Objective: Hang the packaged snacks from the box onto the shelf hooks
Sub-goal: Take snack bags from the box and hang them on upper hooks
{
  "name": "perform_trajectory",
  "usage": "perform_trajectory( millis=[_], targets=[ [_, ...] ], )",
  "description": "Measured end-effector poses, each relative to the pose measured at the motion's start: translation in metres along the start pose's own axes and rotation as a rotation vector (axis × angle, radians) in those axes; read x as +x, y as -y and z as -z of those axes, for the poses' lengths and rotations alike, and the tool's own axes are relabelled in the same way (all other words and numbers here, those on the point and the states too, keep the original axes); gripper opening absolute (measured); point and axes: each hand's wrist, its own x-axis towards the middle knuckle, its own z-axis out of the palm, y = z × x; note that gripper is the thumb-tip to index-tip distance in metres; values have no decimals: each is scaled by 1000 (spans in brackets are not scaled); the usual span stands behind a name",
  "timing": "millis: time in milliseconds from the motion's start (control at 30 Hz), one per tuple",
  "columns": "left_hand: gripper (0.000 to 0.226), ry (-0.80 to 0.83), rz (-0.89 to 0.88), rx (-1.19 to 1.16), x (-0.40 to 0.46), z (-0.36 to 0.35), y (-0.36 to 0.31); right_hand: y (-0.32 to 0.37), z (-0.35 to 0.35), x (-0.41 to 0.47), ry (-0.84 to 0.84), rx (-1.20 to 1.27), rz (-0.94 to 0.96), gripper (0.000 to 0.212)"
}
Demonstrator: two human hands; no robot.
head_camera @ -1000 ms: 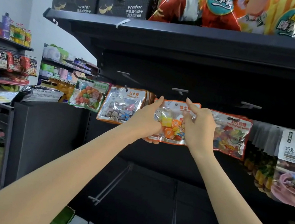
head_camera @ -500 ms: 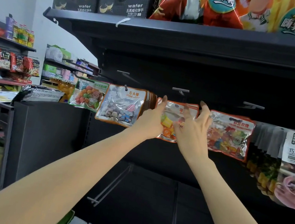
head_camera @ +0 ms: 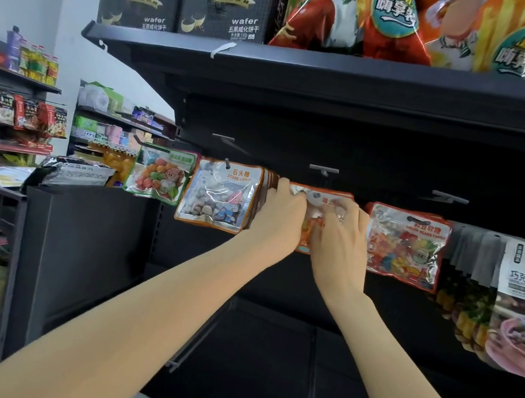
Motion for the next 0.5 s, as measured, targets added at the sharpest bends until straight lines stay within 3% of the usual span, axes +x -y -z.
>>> perform_trajectory(
  millis=[67, 233, 367, 500],
  targets=[
    [40, -59, -73, -12, -10, 6, 5, 7, 4, -5, 36, 79, -1, 18],
    [25, -253, -137, -78, -39, 36, 36, 40, 17, -12, 124, 308, -9, 18],
    [24, -340, -69, -7, -64, 64, 84, 90, 22, -14, 142, 424, 23, 17],
    [21, -298, 100, 45, -96, 86, 153, 158, 1, -20, 239, 535, 48, 18]
  ],
)
